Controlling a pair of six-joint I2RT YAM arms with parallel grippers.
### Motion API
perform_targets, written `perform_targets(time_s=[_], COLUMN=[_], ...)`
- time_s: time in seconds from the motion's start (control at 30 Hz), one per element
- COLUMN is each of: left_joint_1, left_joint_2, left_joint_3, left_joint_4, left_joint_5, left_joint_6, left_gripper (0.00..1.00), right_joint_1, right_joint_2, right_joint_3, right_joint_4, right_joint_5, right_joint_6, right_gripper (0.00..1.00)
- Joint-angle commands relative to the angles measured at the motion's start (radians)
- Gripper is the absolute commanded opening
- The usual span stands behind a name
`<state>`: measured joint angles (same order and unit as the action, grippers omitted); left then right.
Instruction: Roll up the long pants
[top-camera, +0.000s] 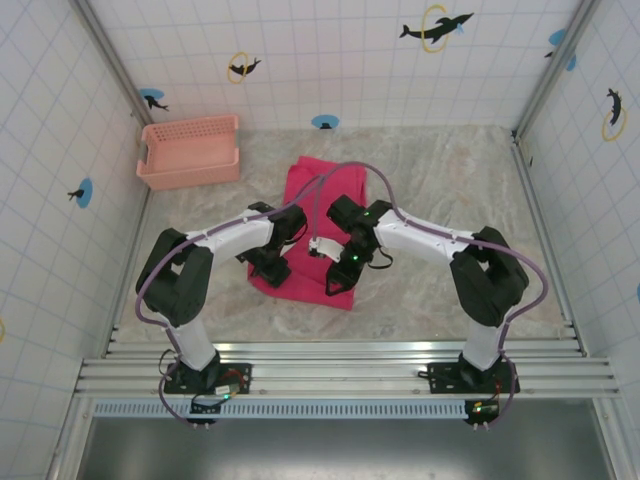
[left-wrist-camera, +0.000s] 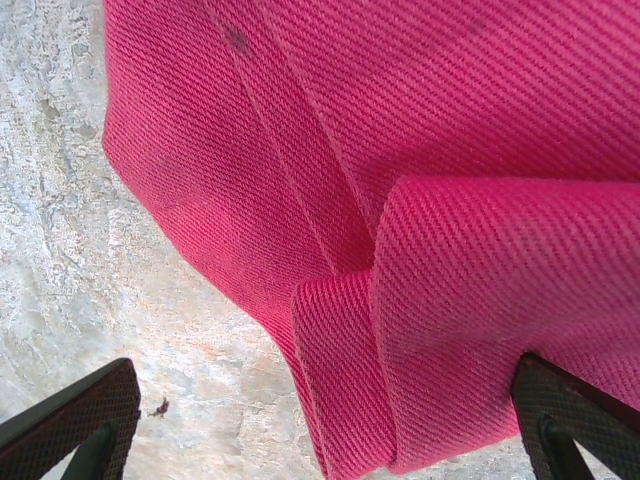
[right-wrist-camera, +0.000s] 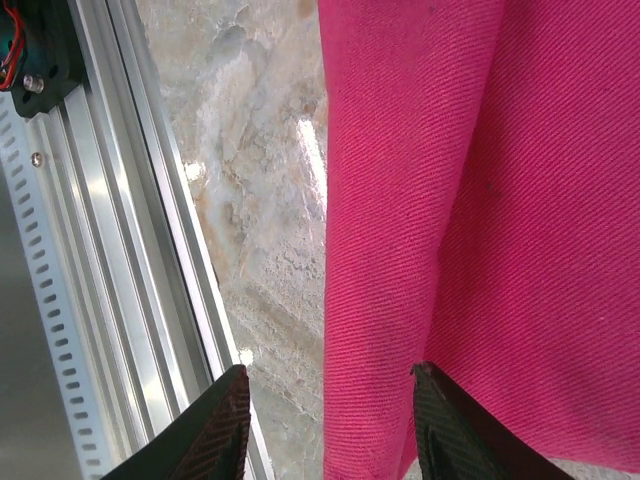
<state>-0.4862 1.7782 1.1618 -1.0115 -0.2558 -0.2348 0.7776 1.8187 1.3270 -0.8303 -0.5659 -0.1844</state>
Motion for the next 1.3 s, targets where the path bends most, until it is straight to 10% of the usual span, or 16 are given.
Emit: perform_targets(time_s=[0.0,0.57,0.77,1.27], left_joint_1=[-0.005,-0.004,-0.003,-0.004], left_joint_2=[0.011,0.009,0.009,-0.027], left_joint_3=[0.009,0.001,0.007,0.045], left_joint_4=[-0.038,-0.041,-0.047,-0.096], left_joint_5=[-0.004,-0.009,-0.017,-0.068], left_joint_6=[0.020,0.031,0.039,0.035], left_gripper=[0.97,0.97,0.97,0.98], right_joint_1=[0.009,0.030,0.035,0.006], right_joint_2=[-0.011,0.071,0.116,0.089], right_joint_3=[-0.023,-0.079,-0.045,0.136], right_joint_4=[0.011,0.134,0.096,0.023], right_joint_5=[0.014,0.062,0.037,0.066], right_joint_6=[-0.009,-0.015,-0.023,-0.026], right_gripper=[0.47,0.44,0.06,0.00])
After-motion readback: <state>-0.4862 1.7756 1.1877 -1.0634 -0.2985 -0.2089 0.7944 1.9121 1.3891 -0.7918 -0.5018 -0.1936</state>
